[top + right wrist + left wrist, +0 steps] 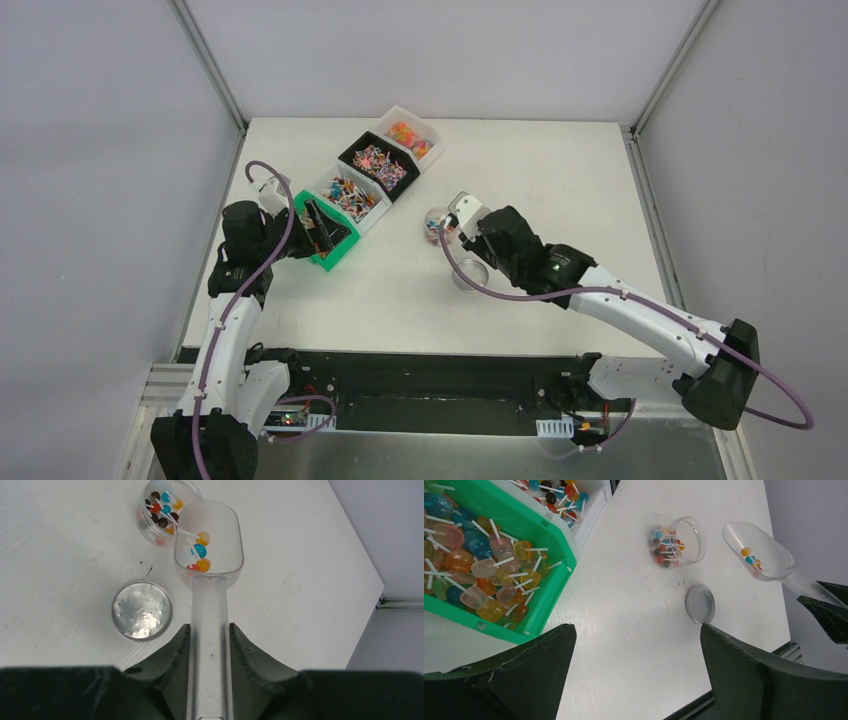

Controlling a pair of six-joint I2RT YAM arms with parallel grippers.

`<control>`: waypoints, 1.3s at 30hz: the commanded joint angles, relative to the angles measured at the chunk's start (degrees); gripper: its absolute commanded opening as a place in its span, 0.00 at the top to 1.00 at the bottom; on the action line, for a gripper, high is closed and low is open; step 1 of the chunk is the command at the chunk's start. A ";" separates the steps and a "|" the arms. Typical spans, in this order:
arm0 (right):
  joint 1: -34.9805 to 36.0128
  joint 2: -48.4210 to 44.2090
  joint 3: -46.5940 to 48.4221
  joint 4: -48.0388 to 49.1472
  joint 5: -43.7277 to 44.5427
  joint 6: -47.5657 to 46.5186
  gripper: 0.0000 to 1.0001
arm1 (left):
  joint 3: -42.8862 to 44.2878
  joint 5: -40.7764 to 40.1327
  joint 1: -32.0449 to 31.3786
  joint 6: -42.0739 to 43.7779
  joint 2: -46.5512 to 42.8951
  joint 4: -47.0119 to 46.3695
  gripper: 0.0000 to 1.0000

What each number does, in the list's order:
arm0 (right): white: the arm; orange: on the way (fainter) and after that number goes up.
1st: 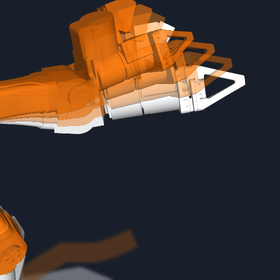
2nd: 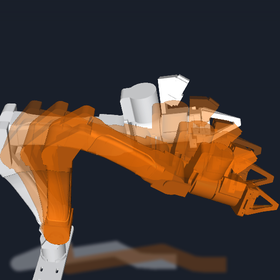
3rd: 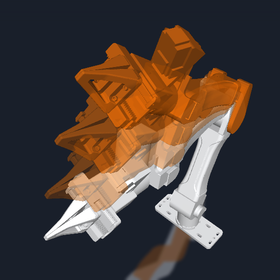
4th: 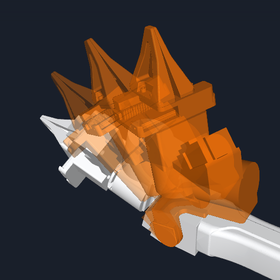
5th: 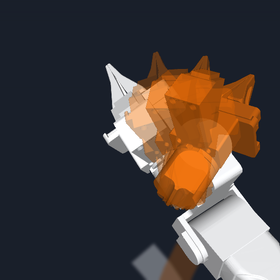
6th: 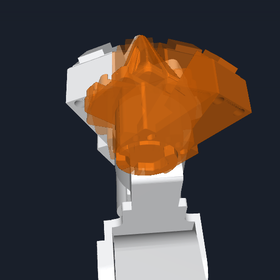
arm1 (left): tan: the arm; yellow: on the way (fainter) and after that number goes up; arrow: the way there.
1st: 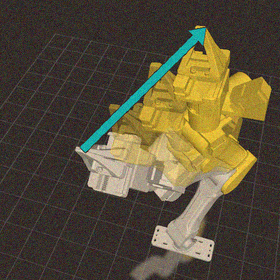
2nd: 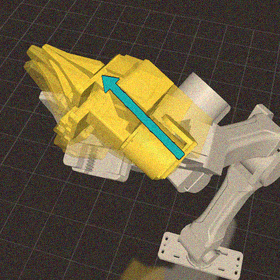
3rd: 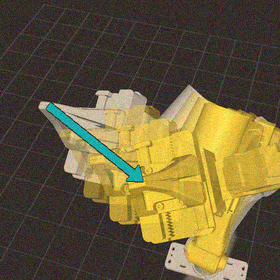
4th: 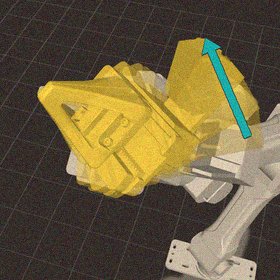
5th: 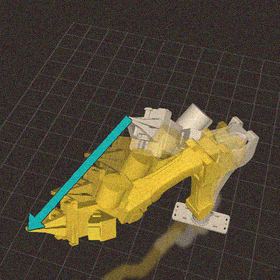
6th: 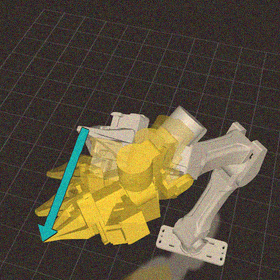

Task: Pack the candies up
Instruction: Place the fake candies in the packing bottle.

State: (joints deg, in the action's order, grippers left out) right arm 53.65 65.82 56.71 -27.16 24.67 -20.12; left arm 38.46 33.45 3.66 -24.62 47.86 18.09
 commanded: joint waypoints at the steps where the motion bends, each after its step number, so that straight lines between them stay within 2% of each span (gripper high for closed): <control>1: -0.06 1.75 4.32 -1.89 0.76 -0.57 1.00 | 0.30 -1.56 -0.58 1.11 -0.62 -0.73 0.01; 15: 0.16 9.02 9.91 -6.89 1.25 -1.06 1.00 | 0.30 -3.45 -0.58 1.07 -0.71 0.01 0.01; 27: 0.84 9.72 14.26 -13.03 0.80 0.03 1.00 | -0.16 -7.95 -0.67 -0.30 -0.72 1.26 0.01; 32: 1.02 8.11 16.51 -14.27 -6.19 2.16 1.00 | 0.73 -5.29 -0.76 0.01 0.46 1.25 0.03; 39: 1.15 4.21 16.45 -9.76 -21.06 6.82 1.00 | 4.39 5.15 -1.10 -3.82 5.47 -1.34 0.19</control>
State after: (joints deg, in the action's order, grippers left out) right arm 54.37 73.78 70.46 -40.88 13.45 -17.15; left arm 38.87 31.51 3.31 -25.61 51.31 19.94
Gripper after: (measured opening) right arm 0.310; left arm 0.852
